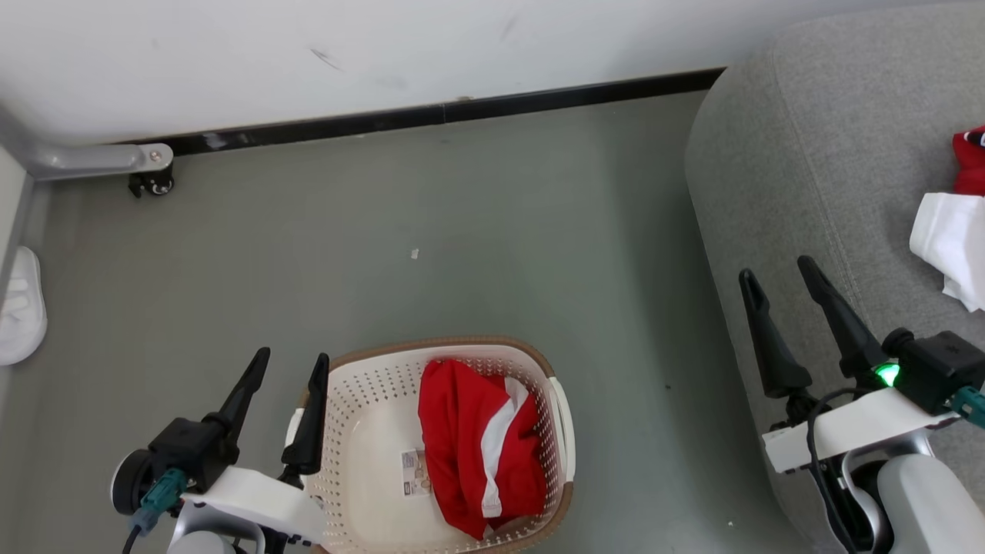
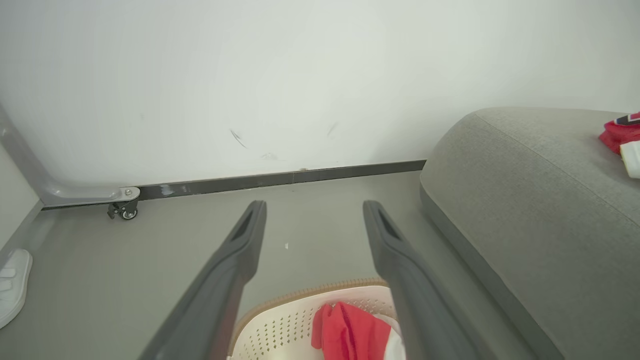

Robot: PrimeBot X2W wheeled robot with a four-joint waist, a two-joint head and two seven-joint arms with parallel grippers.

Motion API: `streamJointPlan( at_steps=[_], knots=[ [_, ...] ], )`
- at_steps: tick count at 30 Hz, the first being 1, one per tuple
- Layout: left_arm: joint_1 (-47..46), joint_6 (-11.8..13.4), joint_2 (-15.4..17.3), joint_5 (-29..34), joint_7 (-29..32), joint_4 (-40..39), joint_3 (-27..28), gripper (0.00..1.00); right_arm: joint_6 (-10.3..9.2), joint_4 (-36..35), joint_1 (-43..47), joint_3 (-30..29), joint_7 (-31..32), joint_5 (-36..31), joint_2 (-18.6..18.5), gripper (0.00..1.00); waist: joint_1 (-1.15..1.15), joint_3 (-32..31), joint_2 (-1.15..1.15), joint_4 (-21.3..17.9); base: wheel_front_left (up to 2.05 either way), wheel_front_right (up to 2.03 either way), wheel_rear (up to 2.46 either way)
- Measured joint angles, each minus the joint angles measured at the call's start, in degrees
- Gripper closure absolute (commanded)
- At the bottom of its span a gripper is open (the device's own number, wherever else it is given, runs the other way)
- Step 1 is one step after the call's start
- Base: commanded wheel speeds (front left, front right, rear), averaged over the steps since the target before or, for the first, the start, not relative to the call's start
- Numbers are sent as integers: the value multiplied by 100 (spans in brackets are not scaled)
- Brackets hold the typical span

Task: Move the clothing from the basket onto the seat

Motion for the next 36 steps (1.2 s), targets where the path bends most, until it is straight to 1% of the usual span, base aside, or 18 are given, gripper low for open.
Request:
streamJointPlan(
  at_steps=[18, 26, 36],
  knots=[
    [-515, -108, 7, 91, 0, 509, -331, 0, 0, -183, -371, -154, -1, 8, 15, 0, 0, 664, 0, -172, 0, 0, 0],
    [-804, -199, 56, 148, 1, 881, -510, 0, 0, -252, -721, -176, -1, 8, 29, 0, 0, 983, 0, -260, 0, 0, 0],
    [-1120, -222, 56, 148, 9, 1373, -694, 0, 0, -371, -971, -190, -16, 8, 26, 0, 0, 1382, 0, -385, 0, 0, 0]
  ],
)
